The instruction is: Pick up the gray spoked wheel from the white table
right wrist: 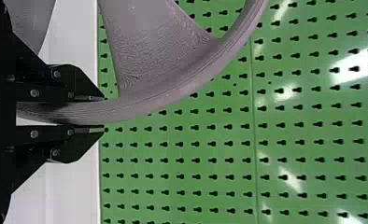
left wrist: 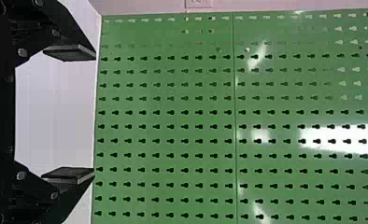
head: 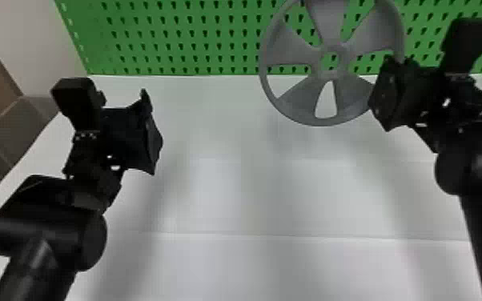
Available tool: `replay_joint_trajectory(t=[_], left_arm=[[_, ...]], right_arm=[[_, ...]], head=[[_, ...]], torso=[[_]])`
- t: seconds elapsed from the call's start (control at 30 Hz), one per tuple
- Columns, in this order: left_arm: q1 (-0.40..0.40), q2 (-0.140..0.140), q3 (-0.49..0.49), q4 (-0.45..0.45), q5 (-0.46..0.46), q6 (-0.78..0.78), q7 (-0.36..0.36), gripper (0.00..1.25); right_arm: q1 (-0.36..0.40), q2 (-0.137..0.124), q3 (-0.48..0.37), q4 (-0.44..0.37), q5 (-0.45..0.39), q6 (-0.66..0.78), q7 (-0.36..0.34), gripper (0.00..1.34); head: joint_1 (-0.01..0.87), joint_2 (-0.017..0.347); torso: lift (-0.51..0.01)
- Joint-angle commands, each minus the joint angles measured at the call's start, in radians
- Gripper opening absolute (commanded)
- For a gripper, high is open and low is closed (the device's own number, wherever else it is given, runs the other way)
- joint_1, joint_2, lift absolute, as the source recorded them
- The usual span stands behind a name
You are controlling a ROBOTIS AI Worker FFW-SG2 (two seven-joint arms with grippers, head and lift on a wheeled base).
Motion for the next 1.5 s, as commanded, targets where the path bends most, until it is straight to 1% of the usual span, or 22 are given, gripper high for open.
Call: replay_joint_trajectory(t=[0.0, 0.13, 0.17, 0.27, 0.33, 0.47, 0.57, 0.67, 0.8, 0.9, 1.0, 1.13, 1.23, 1.33, 1.47], left_arm=[[0.004, -0.007, 0.009, -0.004, -0.003, 0.0, -0.012, 0.87], [0.007, -0.015, 0.02, -0.004, -0.006, 0.0, -0.029, 0.87], [0.009, -0.019, 0.023, -0.004, -0.011, -0.002, -0.035, 0.87], [0.012, -0.033, 0.035, -0.004, -0.026, -0.002, -0.053, 0.87], [0.012, -0.047, 0.047, -0.004, -0.042, -0.002, -0.073, 0.87], [0.012, -0.081, 0.083, 0.001, -0.095, 0.0, -0.136, 0.88], [0.013, -0.096, 0.1, 0.006, -0.112, -0.002, -0.158, 0.88], [0.013, -0.102, 0.106, 0.009, -0.129, -0.002, -0.175, 0.88], [0.013, -0.102, 0.104, 0.009, -0.135, -0.003, -0.179, 0.88], [0.015, -0.102, 0.096, 0.01, -0.163, -0.011, -0.179, 0.88], [0.016, -0.11, 0.093, 0.015, -0.181, -0.02, -0.179, 0.87], [0.023, -0.127, 0.1, 0.021, -0.206, -0.029, -0.179, 0.87], [0.024, -0.145, 0.112, 0.027, -0.209, -0.029, -0.179, 0.87], [0.027, -0.16, 0.121, 0.029, -0.223, -0.031, -0.179, 0.87], [0.027, -0.163, 0.123, 0.032, -0.224, -0.034, -0.179, 0.87]], right_arm=[[0.064, 0.01, -0.007, -0.007, 0.032, -0.153, 0.001, 0.22], [0.108, 0.034, -0.021, -0.002, 0.066, -0.271, 0.0, 0.22], [0.121, 0.044, -0.025, 0.003, 0.069, -0.304, 0.0, 0.22], [0.145, 0.06, -0.033, 0.015, 0.071, -0.363, 0.0, 0.22], [0.154, 0.065, -0.031, 0.021, 0.069, -0.383, 0.0, 0.22], [0.179, 0.07, -0.015, 0.044, 0.064, -0.454, 0.0, 0.22], [0.199, 0.079, -0.005, 0.066, 0.069, -0.512, 0.0, 0.22], [0.216, 0.096, -0.008, 0.078, 0.08, -0.543, -0.002, 0.22], [0.236, 0.114, -0.024, 0.084, 0.086, -0.561, -0.002, 0.22], [0.248, 0.117, -0.028, 0.092, 0.084, -0.58, -0.002, 0.22], [0.249, 0.108, -0.024, 0.092, 0.086, -0.58, -0.002, 0.22], [0.251, 0.102, -0.018, 0.092, 0.092, -0.584, -0.002, 0.22], [0.254, 0.105, -0.021, 0.092, 0.121, -0.597, -0.002, 0.22], [0.254, 0.106, -0.021, 0.095, 0.121, -0.6, -0.002, 0.22], [0.256, 0.106, -0.018, 0.095, 0.123, -0.6, -0.002, 0.22]], head=[[0.779, 0.097], [0.779, 0.095], [0.779, 0.095], [0.779, 0.095], [0.779, 0.095], [0.779, 0.095], [0.779, 0.095], [0.779, 0.095], [0.779, 0.095], [0.779, 0.095], [0.779, 0.095], [0.779, 0.095], [0.779, 0.095], [0.779, 0.095], [0.779, 0.095]], torso=[[-0.09], [-0.09], [-0.09], [-0.09], [-0.09], [-0.09], [-0.09], [-0.09], [-0.09], [-0.09], [-0.09], [-0.09], [-0.09], [-0.09], [-0.09]])
